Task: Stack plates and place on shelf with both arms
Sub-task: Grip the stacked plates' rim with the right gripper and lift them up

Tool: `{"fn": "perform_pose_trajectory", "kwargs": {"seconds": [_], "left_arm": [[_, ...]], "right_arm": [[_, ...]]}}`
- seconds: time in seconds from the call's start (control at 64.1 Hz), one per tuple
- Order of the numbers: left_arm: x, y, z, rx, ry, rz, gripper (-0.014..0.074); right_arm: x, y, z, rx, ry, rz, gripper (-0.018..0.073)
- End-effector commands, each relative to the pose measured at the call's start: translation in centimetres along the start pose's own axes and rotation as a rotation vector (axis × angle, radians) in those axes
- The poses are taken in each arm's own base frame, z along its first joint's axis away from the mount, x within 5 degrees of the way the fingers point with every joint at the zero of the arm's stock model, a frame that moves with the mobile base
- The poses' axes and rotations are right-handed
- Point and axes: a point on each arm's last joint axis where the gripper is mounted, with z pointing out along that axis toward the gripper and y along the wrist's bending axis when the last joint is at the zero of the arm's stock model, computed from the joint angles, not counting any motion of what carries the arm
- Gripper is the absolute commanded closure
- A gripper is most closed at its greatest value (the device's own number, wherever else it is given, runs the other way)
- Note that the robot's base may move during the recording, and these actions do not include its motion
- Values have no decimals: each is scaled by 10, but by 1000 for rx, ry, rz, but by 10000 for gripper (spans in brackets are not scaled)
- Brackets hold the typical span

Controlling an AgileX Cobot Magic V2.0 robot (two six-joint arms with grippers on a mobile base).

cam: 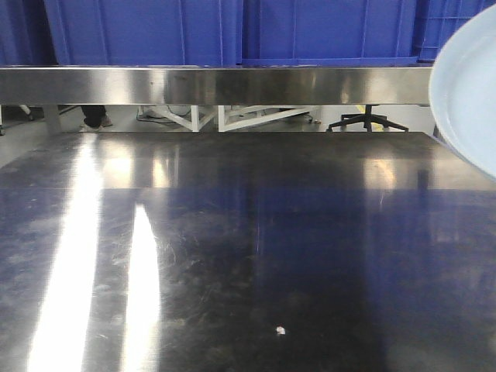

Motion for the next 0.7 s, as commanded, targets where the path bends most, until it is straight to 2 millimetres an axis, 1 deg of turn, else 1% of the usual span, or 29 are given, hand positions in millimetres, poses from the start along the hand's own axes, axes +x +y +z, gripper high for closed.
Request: {"fn": "perform_pose_trajectory", "kwargs": {"seconds": [0.0, 0.687], "left_arm": [[-17, -2, -3, 17, -109, -6, 514], [-17, -2, -3, 17, -109, -6, 514]], "right_arm": [[-13, 1, -8, -14, -147, -6, 510], [-13, 1, -11, -17, -165, -5, 512]]}}
